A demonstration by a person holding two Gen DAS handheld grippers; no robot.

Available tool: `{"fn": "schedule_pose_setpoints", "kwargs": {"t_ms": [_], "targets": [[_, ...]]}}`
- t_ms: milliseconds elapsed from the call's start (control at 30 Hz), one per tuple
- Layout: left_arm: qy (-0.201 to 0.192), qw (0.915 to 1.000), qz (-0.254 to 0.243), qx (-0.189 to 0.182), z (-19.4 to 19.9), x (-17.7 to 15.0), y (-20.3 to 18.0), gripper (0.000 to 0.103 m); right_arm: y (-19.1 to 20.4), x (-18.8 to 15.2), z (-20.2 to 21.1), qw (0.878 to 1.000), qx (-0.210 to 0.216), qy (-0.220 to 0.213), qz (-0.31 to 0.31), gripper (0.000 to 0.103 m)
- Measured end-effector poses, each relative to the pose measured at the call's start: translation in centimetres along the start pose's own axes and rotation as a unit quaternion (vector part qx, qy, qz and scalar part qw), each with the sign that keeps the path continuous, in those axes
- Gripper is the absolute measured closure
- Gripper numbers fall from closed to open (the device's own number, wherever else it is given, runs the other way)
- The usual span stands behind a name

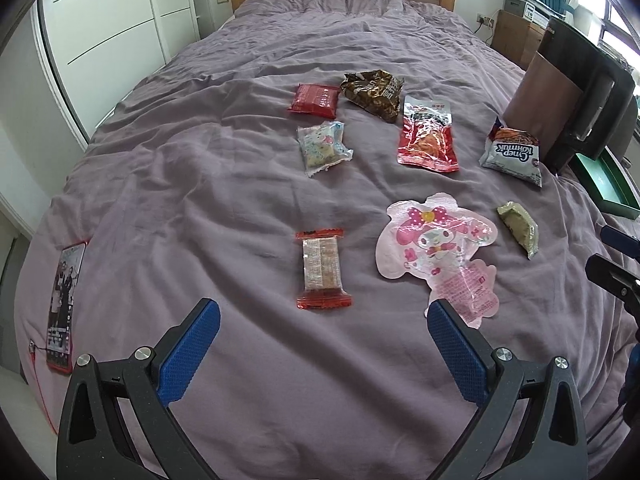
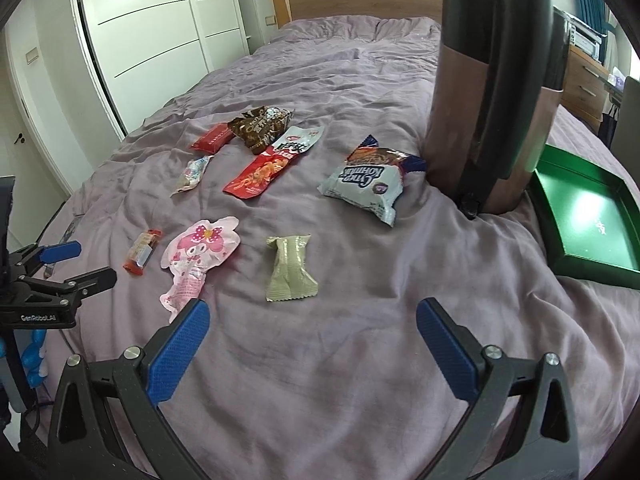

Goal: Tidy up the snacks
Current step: 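Grasp the red-wrapped wafer bar with left tool while right tool grasps pink character bag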

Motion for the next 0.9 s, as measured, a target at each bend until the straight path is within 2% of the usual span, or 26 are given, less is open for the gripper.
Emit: {"fn": "schedule_pose_setpoints", "kwargs": {"t_ms": [233,333,467,533,600,900], "targets": [[0.038,0.9992,-0.014,0.004,-2.8,0.8,0.9,0.004,5.2,-0.3,-2.6,0.991,0.132,0.029,-0.013,0.0],[0.058,0.9982,-0.015,0.003,-4.1,1.0,0.7,0.012,6.6,-0.4,-4.1,0.985,0.166,0.051,-0.024,0.0],[0.085,0.9963,-0.007,0.006,-5.8,1.0,0.7,0.023,7.0,-0.8,-6.3,0.978,0.186,0.08,-0.044,0.0],[0.092,0.9957,-0.005,0.01,-6.3,1.0,0.8,0.026,7.1,-0.8,-7.0,0.975,0.195,0.086,-0.056,0.0],[0.095,0.9954,-0.004,0.008,-6.7,1.1,0.7,0.033,7.2,-0.6,-7.6,0.973,0.203,0.091,-0.064,0.0],[0.112,0.9931,0.027,-0.022,-8.2,0.3,2.0,0.034,8.9,0.6,-10.3,0.963,0.236,0.115,-0.069,0.0]]}}
Point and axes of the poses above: each gripper's, at about its wrist camera, not at the fingertips, and z roughly against the way its jaws point, y to its left, x to its top, the point moved 8 cm from there along -z, roughly the way its jaws point, and after that the axes turned 3 degrees about y, right-handed, at the moved point
